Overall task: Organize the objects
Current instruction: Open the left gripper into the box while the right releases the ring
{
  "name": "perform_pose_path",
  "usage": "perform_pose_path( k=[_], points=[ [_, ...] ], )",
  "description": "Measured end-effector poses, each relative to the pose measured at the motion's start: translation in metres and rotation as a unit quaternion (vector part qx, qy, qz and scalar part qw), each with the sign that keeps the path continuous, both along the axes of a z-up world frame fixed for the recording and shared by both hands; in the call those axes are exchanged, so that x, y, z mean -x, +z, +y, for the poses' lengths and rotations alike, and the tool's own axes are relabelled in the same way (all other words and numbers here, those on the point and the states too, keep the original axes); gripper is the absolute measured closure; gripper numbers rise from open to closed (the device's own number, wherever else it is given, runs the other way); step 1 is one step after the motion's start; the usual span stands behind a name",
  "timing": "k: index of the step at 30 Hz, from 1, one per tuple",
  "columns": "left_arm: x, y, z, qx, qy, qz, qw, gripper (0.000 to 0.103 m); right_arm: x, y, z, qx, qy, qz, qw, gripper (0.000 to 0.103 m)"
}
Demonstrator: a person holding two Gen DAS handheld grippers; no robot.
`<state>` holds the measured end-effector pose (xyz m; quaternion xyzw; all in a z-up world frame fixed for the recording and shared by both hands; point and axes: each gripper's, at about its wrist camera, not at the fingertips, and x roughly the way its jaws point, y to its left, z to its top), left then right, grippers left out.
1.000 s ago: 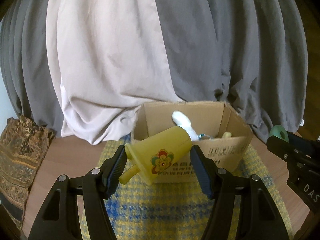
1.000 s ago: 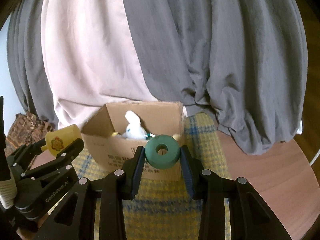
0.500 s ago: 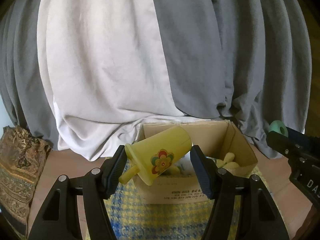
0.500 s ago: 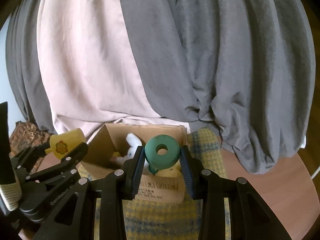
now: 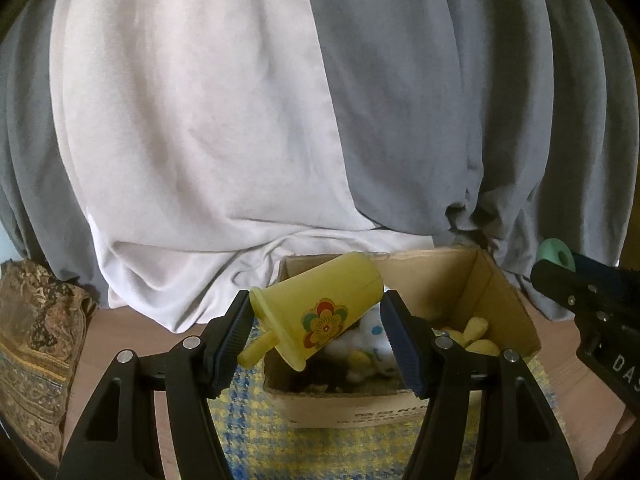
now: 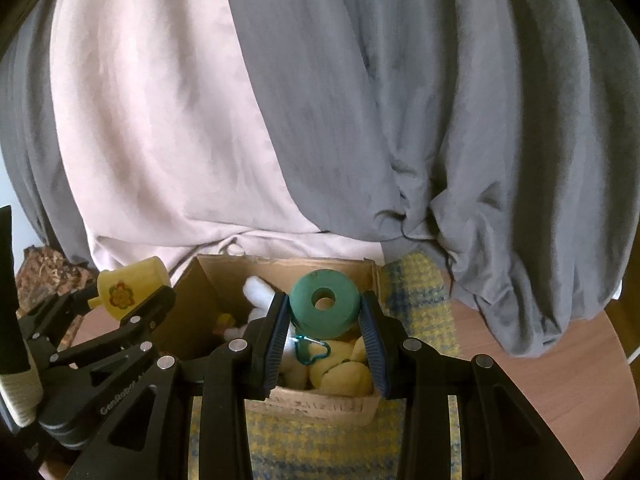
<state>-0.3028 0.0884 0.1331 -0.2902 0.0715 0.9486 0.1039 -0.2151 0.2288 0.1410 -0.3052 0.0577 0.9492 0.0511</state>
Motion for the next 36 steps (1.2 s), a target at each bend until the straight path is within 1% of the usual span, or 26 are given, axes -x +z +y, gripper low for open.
perform_pose_path(
  k=[11, 15, 17, 18, 19, 20, 21, 22, 23, 26, 28, 30, 32, 36],
  points=[
    [0.016, -0.015, 0.003, 0.005, 0.004, -0.025, 0.9997, 0.038, 0.021, -0.013, 0.001, 0.000, 0.003, -0.028, 1.000, 0.067],
    [0.018, -0.018, 0.003, 0.009, 0.003, -0.029, 0.9995, 0.038, 0.024, -0.015, 0.004, 0.005, 0.002, -0.031, 1.000, 0.066],
    [0.017, -0.020, 0.005, 0.017, 0.001, -0.031, 0.9994, 0.038, 0.024, -0.016, 0.004, 0.005, 0.003, -0.031, 1.000, 0.066],
    [0.017, -0.021, 0.006, 0.020, 0.001, -0.032, 0.9993, 0.036, 0.024, -0.016, 0.004, 0.004, 0.003, -0.032, 0.999, 0.066],
    [0.017, -0.021, 0.007, 0.021, 0.002, -0.032, 0.9993, 0.033, 0.023, -0.015, 0.005, 0.003, 0.003, -0.032, 0.999, 0.060],
    [0.016, -0.022, 0.006, 0.021, 0.004, -0.031, 0.9993, 0.026, 0.023, -0.015, 0.006, 0.003, 0.001, -0.030, 1.000, 0.043],
    [0.016, -0.022, 0.006, 0.021, 0.006, -0.030, 0.9993, 0.020, 0.023, -0.015, 0.005, 0.003, -0.001, -0.027, 1.000, 0.033],
    [0.015, -0.021, 0.006, 0.022, 0.008, -0.027, 0.9994, 0.018, 0.022, -0.014, 0.006, 0.003, -0.004, -0.021, 1.000, 0.022],
    [0.014, -0.021, 0.007, 0.025, 0.009, -0.024, 0.9993, 0.018, 0.021, -0.013, 0.007, 0.001, -0.009, -0.014, 1.000, 0.019],
    [0.011, -0.021, 0.009, 0.034, 0.005, -0.021, 0.9992, 0.018, 0.020, -0.011, 0.008, -0.002, -0.012, -0.012, 1.000, 0.016],
    [0.008, -0.021, 0.010, 0.040, 0.006, -0.017, 0.9991, 0.012, 0.018, -0.011, 0.008, -0.007, -0.016, -0.011, 1.000, 0.014],
    [0.004, -0.020, 0.008, 0.038, 0.014, -0.011, 0.9991, 0.000, 0.017, -0.012, 0.009, -0.011, -0.019, -0.013, 1.000, 0.011],
    [0.001, -0.019, 0.005, 0.030, 0.027, -0.009, 0.9991, 0.000, 0.015, -0.013, 0.009, -0.017, -0.027, -0.014, 0.999, 0.010],
    [-0.002, -0.021, -0.001, 0.028, 0.049, -0.013, 0.9983, 0.000, 0.008, -0.013, 0.010, -0.020, -0.037, -0.018, 0.999, 0.007]
  ],
)
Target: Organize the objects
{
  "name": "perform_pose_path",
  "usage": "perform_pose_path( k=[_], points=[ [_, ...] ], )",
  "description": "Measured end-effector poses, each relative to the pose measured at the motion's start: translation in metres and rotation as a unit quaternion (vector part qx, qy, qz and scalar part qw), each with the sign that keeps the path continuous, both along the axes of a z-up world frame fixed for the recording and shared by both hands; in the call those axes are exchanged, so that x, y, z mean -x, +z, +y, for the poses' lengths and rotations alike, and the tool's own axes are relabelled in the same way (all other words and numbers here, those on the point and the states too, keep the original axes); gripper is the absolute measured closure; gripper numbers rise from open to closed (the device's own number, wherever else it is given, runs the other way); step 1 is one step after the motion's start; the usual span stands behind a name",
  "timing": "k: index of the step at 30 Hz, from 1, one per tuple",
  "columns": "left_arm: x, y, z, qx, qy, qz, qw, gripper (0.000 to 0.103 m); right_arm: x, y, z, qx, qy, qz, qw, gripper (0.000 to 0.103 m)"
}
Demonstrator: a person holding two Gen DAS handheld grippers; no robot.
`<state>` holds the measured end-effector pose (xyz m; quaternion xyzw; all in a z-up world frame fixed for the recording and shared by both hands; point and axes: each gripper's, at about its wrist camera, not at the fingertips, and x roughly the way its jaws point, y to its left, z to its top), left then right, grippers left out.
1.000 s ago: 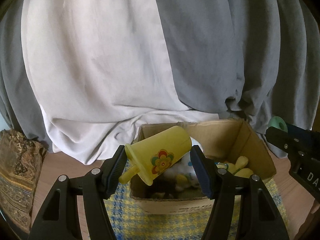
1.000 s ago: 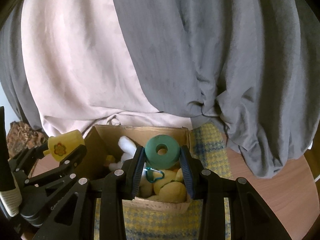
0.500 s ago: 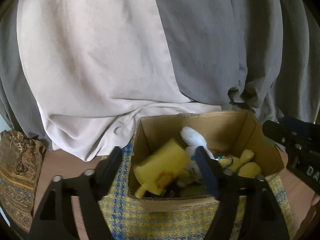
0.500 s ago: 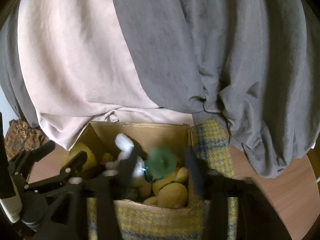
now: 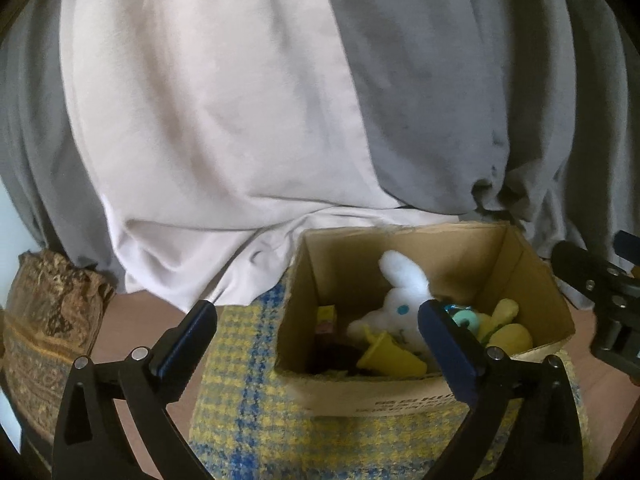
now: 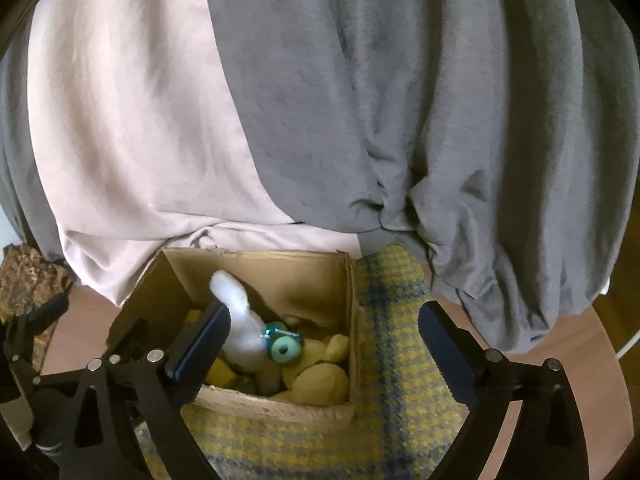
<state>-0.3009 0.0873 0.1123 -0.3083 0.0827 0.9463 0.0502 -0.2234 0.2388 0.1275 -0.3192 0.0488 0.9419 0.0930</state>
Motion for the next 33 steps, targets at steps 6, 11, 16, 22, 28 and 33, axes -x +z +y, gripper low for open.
perform_pose_path(
  k=[6, 11, 16, 22, 28, 33],
  points=[
    [-0.009, 0.001, -0.011, -0.005, 0.025, 0.007, 0.9996, 0.000, -0.014, 0.003, -0.004, -0.005, -0.011, 0.006, 1.000, 0.006],
    [-0.022, 0.005, -0.017, -0.004, 0.036, 0.022, 0.9991, 0.000, -0.023, 0.000, -0.007, -0.006, -0.009, 0.004, 1.000, 0.006],
    [-0.035, 0.010, -0.025, -0.020, 0.047, 0.032, 0.9981, 0.000, -0.035, -0.001, -0.009, 0.000, -0.010, 0.006, 1.000, 0.006],
    [-0.056, 0.013, -0.031, -0.024, 0.052, 0.040, 0.9975, 0.000, -0.058, -0.001, -0.013, 0.003, -0.005, 0.014, 1.000, 0.006],
    [-0.081, 0.014, -0.034, -0.029, 0.047, 0.047, 0.9974, 0.000, -0.079, -0.008, -0.016, 0.012, -0.001, 0.012, 1.000, 0.006],
    [-0.095, 0.010, -0.036, -0.036, 0.047, 0.042, 0.9974, 0.000, -0.095, -0.014, -0.017, 0.011, -0.005, 0.012, 1.000, 0.005]
  ],
)
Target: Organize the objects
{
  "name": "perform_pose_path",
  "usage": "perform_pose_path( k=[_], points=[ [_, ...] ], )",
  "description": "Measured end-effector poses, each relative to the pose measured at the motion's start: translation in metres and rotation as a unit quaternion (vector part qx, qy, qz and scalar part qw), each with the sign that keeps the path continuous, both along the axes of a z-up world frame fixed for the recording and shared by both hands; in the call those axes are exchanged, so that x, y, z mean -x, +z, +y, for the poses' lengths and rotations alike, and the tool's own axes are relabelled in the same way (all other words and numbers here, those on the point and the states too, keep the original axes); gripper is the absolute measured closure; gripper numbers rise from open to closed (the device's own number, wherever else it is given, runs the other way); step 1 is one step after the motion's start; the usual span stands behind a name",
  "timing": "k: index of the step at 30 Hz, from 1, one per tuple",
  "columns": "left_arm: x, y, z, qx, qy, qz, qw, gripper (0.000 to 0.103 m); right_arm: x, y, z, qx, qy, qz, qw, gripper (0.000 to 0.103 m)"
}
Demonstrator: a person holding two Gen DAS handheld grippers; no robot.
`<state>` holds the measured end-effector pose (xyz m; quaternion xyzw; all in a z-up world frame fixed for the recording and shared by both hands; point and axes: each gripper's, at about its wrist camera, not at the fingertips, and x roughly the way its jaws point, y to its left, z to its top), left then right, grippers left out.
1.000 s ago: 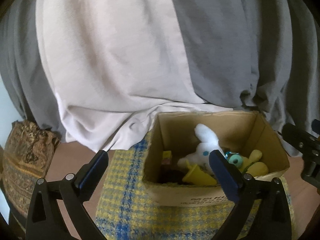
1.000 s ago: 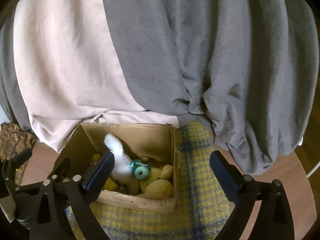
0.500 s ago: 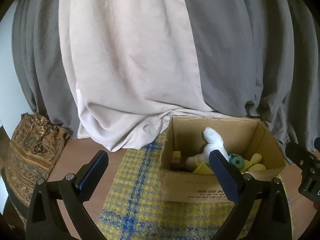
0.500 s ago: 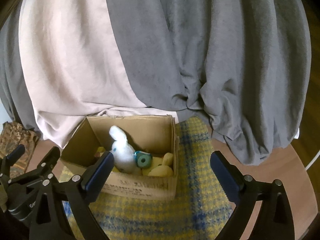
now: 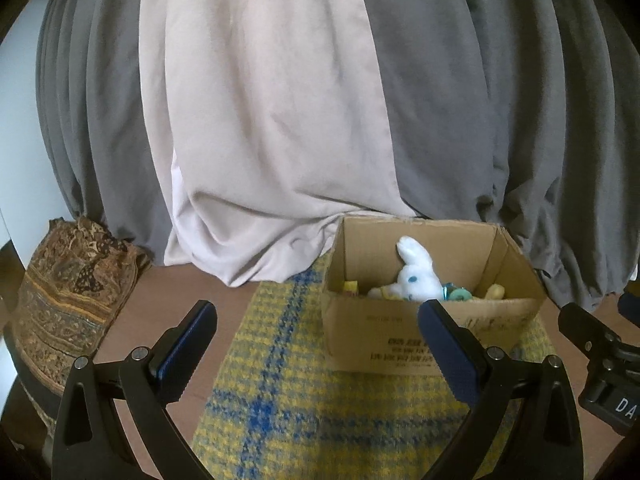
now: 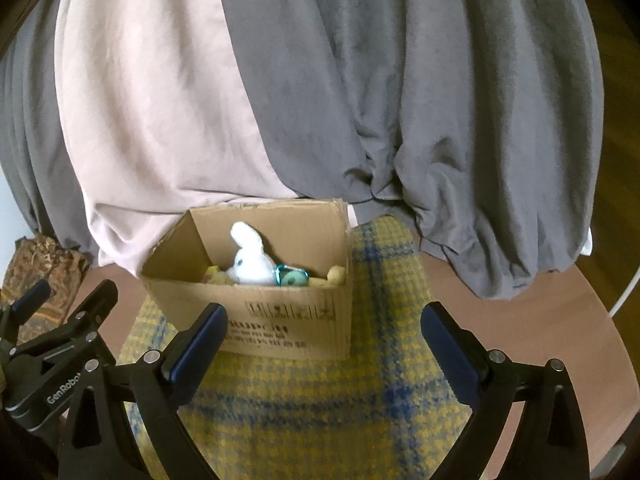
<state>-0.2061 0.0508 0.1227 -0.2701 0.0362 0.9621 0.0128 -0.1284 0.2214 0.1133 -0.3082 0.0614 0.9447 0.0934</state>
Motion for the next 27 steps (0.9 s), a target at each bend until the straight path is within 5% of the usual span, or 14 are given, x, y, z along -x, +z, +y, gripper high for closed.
perform_pose_path(
  k=[27],
  points=[
    [-0.080, -0.060, -0.030, -0.032, 0.005, -0.050, 0.9982, 0.000, -0.078, -0.044, -0.022, -0.010, 0.003, -0.024, 1.000, 0.002]
  ],
)
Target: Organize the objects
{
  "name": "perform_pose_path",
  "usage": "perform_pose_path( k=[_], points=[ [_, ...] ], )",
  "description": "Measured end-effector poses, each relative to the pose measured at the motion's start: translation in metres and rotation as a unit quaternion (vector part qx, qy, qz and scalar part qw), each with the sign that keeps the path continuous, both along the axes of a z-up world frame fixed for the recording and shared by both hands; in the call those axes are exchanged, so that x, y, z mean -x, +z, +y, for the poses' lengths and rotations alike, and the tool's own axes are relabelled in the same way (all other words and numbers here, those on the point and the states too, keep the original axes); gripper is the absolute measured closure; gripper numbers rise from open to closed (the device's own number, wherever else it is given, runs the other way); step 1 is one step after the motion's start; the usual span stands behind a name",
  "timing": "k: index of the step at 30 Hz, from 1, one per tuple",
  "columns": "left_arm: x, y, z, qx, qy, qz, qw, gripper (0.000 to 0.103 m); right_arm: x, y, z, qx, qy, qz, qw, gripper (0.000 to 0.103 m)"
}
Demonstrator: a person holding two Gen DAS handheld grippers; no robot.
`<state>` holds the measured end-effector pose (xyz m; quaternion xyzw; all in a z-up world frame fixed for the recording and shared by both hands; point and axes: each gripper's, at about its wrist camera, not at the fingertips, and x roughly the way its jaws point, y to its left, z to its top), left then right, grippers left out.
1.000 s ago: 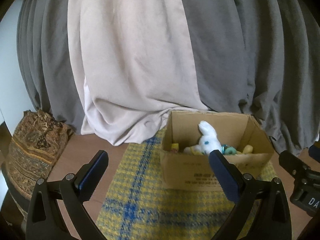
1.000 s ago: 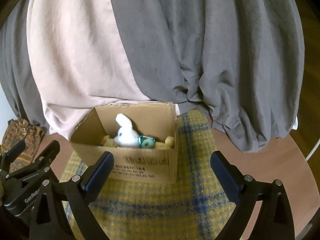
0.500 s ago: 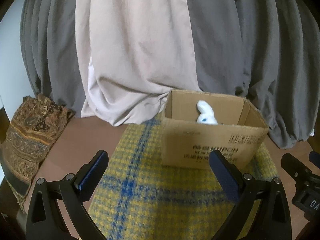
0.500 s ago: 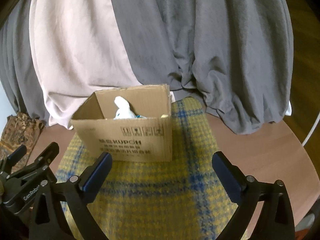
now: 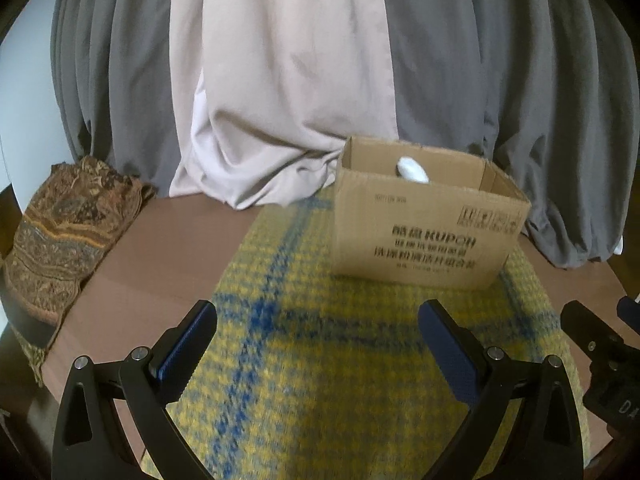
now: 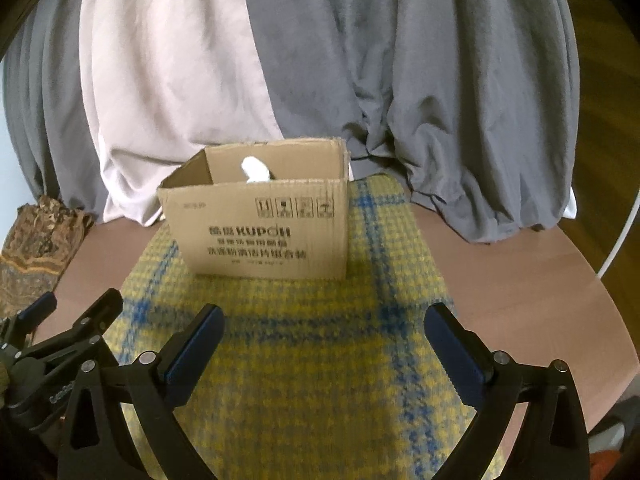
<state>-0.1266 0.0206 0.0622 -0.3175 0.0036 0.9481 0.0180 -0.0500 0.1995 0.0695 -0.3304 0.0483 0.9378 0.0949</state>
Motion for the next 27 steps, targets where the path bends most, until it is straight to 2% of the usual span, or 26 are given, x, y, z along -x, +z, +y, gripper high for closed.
perform_pose_path(
  k=[14, 18, 27],
  points=[
    [-0.042, -0.027, -0.001, 0.021, 0.009, -0.021, 0.9995, 0.000, -0.032, -0.028, 0.008, 0.017, -0.004, -0.031, 0.999, 0.002],
    [-0.046, -0.035, -0.001, 0.032, 0.016, -0.033, 0.9988, 0.000, -0.038, -0.035, 0.004, 0.013, 0.001, -0.040, 0.999, 0.002],
    [-0.052, -0.055, -0.002, 0.029, 0.016, -0.062, 0.9976, 0.000, -0.042, -0.051, 0.010, 0.022, -0.004, -0.055, 0.998, 0.002]
  ],
)
